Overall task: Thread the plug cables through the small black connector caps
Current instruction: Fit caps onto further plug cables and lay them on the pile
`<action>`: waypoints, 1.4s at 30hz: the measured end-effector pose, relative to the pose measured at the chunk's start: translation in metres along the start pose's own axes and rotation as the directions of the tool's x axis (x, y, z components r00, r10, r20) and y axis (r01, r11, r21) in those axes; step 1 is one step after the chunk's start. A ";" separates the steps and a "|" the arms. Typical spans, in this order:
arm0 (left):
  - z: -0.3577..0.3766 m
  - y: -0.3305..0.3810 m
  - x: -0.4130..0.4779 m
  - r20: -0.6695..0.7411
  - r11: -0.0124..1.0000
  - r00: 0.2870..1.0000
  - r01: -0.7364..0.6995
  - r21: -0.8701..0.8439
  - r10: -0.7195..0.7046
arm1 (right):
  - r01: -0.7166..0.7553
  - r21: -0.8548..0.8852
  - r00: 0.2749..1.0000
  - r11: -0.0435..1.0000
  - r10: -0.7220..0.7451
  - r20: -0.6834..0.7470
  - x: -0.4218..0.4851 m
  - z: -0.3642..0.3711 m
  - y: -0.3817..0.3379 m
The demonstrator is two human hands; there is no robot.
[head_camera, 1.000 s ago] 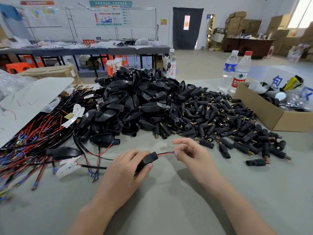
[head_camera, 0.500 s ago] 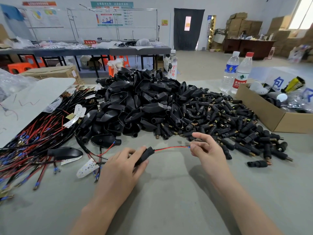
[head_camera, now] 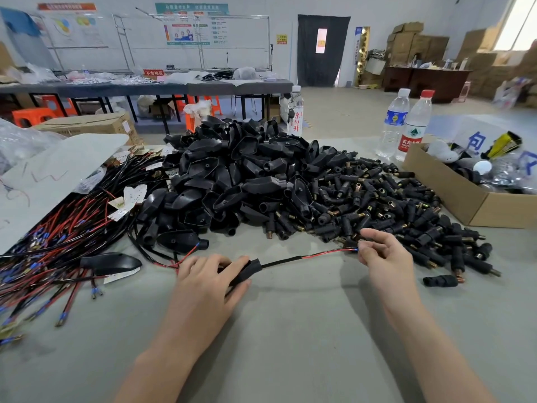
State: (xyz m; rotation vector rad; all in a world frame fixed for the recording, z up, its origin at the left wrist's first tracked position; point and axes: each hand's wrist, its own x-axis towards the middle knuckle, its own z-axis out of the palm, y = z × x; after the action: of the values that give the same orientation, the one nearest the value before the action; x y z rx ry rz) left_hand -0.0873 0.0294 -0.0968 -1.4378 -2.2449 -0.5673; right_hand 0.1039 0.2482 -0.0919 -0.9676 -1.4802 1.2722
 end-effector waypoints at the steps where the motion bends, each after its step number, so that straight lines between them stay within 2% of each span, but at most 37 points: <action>1: 0.001 0.000 0.000 -0.002 1.000 1.000 -0.018 0.008 0.018 | 0.005 -0.037 1.000 0.999 -0.006 -0.007 0.000 -0.001 0.000; 3: 0.003 0.000 0.000 0.001 0.998 0.998 -0.055 0.023 0.055 | 0.070 -0.231 0.997 0.970 -0.075 -0.014 -0.005 0.000 0.000; 5: 0.005 0.004 0.000 -0.001 0.996 0.996 -0.093 0.002 0.093 | 0.224 -0.429 0.972 0.875 -0.230 0.039 -0.016 0.008 -0.004; 7: 0.009 0.009 0.000 -0.006 0.989 0.989 -0.146 -0.027 0.146 | 0.439 -0.445 0.898 0.780 -0.362 0.252 -0.035 0.023 -0.008; 9: 0.012 0.014 0.001 -0.011 0.981 0.982 -0.189 -0.041 0.189 | 0.574 -0.398 0.775 0.715 -0.319 0.545 -0.052 0.041 -0.007; 11: 0.012 0.015 0.001 -0.008 0.977 0.978 -0.209 -0.048 0.209 | 0.646 -0.398 0.672 0.651 -0.239 0.701 -0.057 0.052 -0.001; 12: 0.011 0.015 0.000 0.003 0.977 0.979 -0.205 -0.059 0.206 | 0.640 -0.404 0.671 0.653 -0.219 0.708 -0.056 0.054 0.000; 14: 0.007 0.016 0.000 0.012 0.984 0.988 -0.154 -0.093 0.156 | 0.573 -0.416 0.719 0.706 -0.190 0.669 -0.051 0.054 0.000; 17: -0.004 0.009 0.004 -0.056 0.992 0.993 0.095 -0.079 -0.099 | 0.528 -0.433 0.744 0.731 -0.152 0.651 -0.046 0.051 0.002; 20: -0.011 -0.008 0.003 -0.092 0.929 0.928 0.368 0.050 -0.362 | 0.510 -0.432 0.749 0.744 -0.137 0.648 -0.044 0.048 0.003; 22: -0.012 -0.016 -0.001 0.012 0.875 0.880 0.470 0.117 -0.474 | 0.503 -0.431 0.753 0.749 -0.135 0.644 -0.043 0.046 0.003; 25: -0.012 -0.020 -0.005 0.116 0.864 0.856 0.495 0.095 -0.503 | 0.508 -0.430 0.756 0.747 -0.148 0.637 -0.043 0.044 0.002; 29: -0.017 -0.023 0.001 0.094 0.815 0.848 0.528 -0.239 -0.522 | 0.520 -0.423 0.764 0.742 -0.183 0.619 -0.041 0.040 0.002; 34: -0.024 -0.010 0.005 0.058 0.755 0.898 0.400 -0.520 -0.435 | 0.525 -0.423 0.762 0.738 -0.186 0.621 -0.040 0.041 0.003; 37: -0.023 -0.005 0.006 0.054 0.698 0.910 0.353 -0.624 -0.411 | 0.532 -0.418 0.758 0.737 -0.194 0.623 -0.040 0.041 0.003; 42: -0.020 -0.005 0.007 0.124 0.602 0.915 0.350 -0.718 -0.384 | 0.553 -0.412 0.746 0.724 -0.211 0.631 -0.040 0.039 0.002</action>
State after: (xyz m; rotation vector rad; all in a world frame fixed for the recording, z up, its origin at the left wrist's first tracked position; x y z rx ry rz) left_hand -0.0925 0.0216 -0.0773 -1.2098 -2.3983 -1.7937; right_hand 0.0763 0.2004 -0.1017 -0.5811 -2.4878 0.7886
